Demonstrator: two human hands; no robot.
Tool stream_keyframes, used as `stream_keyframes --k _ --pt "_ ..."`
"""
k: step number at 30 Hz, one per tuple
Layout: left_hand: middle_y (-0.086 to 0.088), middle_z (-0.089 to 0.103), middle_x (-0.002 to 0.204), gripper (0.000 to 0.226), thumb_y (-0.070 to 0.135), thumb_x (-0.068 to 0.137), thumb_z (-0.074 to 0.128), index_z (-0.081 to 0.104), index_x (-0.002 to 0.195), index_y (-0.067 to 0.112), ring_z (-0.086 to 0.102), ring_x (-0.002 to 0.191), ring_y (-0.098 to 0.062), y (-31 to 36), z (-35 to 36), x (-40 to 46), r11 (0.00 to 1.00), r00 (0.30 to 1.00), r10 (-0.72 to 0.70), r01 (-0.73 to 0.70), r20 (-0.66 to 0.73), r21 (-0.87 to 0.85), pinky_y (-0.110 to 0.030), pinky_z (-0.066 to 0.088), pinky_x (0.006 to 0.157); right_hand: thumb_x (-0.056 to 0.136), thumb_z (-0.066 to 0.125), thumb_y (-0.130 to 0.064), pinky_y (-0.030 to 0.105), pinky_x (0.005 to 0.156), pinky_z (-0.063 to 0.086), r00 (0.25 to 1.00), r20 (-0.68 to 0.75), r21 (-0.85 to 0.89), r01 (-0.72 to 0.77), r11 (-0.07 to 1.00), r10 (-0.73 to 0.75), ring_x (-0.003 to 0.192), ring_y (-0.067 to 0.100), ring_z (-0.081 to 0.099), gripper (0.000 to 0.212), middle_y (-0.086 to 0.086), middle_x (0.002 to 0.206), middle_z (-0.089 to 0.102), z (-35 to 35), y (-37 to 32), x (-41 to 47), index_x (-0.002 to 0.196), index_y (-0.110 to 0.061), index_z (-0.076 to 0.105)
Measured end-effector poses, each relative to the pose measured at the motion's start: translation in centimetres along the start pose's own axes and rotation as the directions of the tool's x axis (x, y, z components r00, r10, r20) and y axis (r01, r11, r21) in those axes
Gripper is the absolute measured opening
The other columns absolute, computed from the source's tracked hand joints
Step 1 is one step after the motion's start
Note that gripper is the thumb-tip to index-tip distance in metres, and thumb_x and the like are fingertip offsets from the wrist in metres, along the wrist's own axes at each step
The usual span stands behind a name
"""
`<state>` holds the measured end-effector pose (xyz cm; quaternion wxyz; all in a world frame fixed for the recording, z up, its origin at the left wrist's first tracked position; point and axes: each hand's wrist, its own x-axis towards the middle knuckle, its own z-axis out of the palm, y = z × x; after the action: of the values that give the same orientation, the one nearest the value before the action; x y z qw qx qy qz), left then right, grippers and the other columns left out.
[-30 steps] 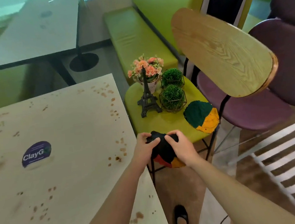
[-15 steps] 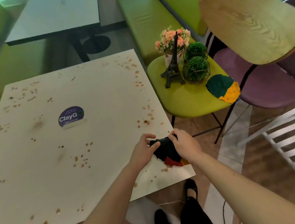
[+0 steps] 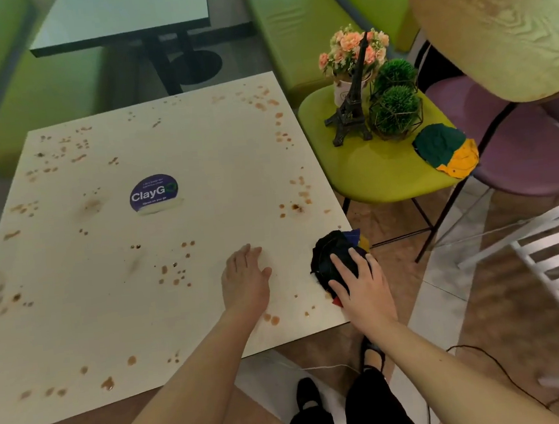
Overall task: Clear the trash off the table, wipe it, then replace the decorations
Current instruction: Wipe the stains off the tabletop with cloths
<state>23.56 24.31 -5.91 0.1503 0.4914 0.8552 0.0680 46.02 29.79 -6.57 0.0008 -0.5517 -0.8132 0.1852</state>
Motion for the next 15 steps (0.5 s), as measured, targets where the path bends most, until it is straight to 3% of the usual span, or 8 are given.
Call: stream_keyframes --k 2,4,7,10,15 --pt "0.003 0.02 0.16 0.051 0.039 0.103 0.037 0.026 0.151 0.026 0.018 0.144 -0.02 -0.2 0.2 -0.1 1.0 1.0 0.003 -0.003 0.0 0.022 -0.035 0.024 0.114 0.101 0.033 -0.051 0.046 0.11 0.036 0.992 -0.122 -0.034 0.02 0.999 -0.024 0.139 0.03 0.029 0.05 0.004 0.152 0.038 0.6 0.4 0.0 0.149 -0.037 0.037" --pt "0.005 0.02 0.159 0.05 0.04 0.103 0.039 0.028 0.151 0.028 0.019 0.143 -0.02 -0.3 0.2 0.1 1.0 1.0 -0.011 0.011 0.009 0.001 -0.035 0.025 0.113 0.099 0.038 -0.047 0.045 0.09 0.049 0.968 -0.229 -0.091 0.08 0.993 -0.099 0.119 0.03 0.044 0.046 0.007 0.134 0.055 1.1 1.3 0.6 0.141 -0.033 0.051" --pt "0.005 0.021 0.158 0.049 0.038 0.102 0.041 0.03 0.149 0.029 0.019 0.142 -0.02 -0.2 0.3 0.2 0.999 0.999 -0.034 0.034 0.013 -0.011 -0.035 0.027 0.111 0.096 0.057 -0.034 0.042 0.073 0.048 0.949 -0.271 -0.133 0.13 0.983 -0.162 0.094 0.029 0.043 0.042 0.009 0.117 0.059 0.9 2.1 2.5 0.136 -0.026 0.057" --pt "0.006 0.019 0.159 0.048 0.036 0.103 0.04 0.029 0.149 0.03 0.018 0.142 -0.02 -0.1 0.7 0.2 0.998 0.999 -0.052 0.052 0.005 -0.022 -0.035 0.026 0.112 0.092 0.065 -0.029 0.04 0.065 0.045 0.933 -0.334 -0.168 0.079 0.983 -0.133 0.082 0.03 0.042 0.041 0.012 0.105 0.059 1.1 1.2 3.6 0.133 -0.021 0.061" --pt "0.007 0.018 0.159 0.047 0.034 0.103 0.039 0.029 0.149 0.031 0.015 0.143 -0.02 0.1 1.0 0.3 0.995 0.997 -0.08 0.08 0.008 -0.053 -0.035 0.023 0.114 0.097 0.041 -0.036 0.04 0.063 0.043 0.905 -0.366 -0.241 0.131 0.961 -0.216 0.079 0.027 0.041 0.044 0.011 0.099 0.058 2.2 1.7 1.5 0.132 -0.018 0.062"
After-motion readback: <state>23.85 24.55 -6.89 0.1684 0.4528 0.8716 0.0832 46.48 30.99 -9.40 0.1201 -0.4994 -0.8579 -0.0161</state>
